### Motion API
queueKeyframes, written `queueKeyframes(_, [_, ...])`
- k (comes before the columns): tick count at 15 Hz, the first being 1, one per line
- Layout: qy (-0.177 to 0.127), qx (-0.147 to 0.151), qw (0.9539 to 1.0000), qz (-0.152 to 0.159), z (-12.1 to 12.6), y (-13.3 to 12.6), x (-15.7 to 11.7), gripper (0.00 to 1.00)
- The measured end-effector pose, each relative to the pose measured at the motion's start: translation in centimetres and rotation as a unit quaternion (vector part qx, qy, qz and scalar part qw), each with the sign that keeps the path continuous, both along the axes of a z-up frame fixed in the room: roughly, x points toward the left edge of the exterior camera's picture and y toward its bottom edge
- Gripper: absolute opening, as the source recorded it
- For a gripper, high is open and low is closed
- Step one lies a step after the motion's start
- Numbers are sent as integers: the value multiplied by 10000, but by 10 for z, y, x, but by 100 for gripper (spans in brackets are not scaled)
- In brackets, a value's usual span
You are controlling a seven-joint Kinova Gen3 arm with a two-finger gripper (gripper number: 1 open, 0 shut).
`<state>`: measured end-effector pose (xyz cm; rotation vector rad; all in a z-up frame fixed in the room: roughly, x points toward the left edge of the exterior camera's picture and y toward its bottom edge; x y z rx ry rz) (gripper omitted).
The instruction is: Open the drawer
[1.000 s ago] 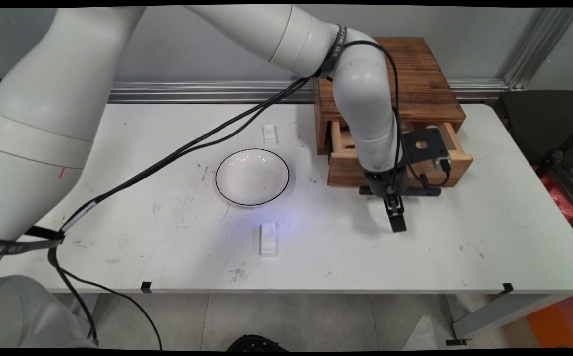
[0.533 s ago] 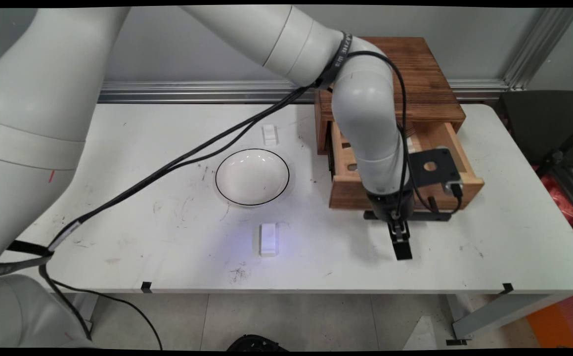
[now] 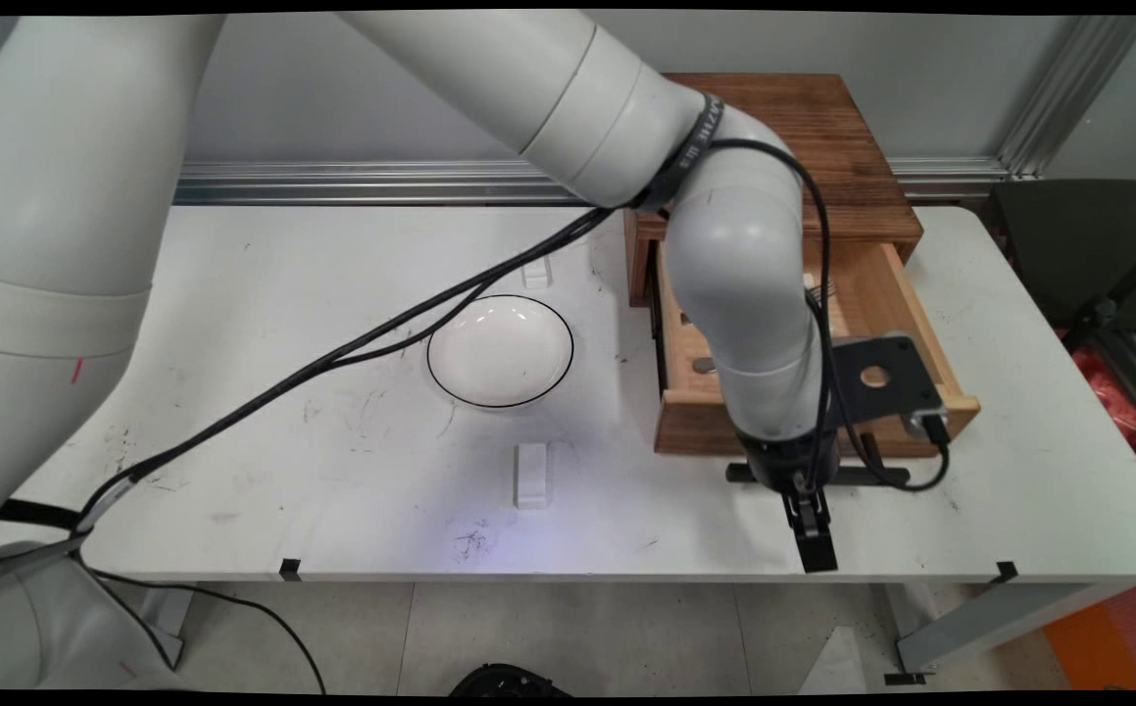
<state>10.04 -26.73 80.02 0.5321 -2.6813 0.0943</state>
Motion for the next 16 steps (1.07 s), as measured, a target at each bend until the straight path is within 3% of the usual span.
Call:
queueKeyframes(9, [-12,122,9998,130,1,41,-14,100])
queueKeyframes(16, [11,119,9998,150,5,59,-20,100])
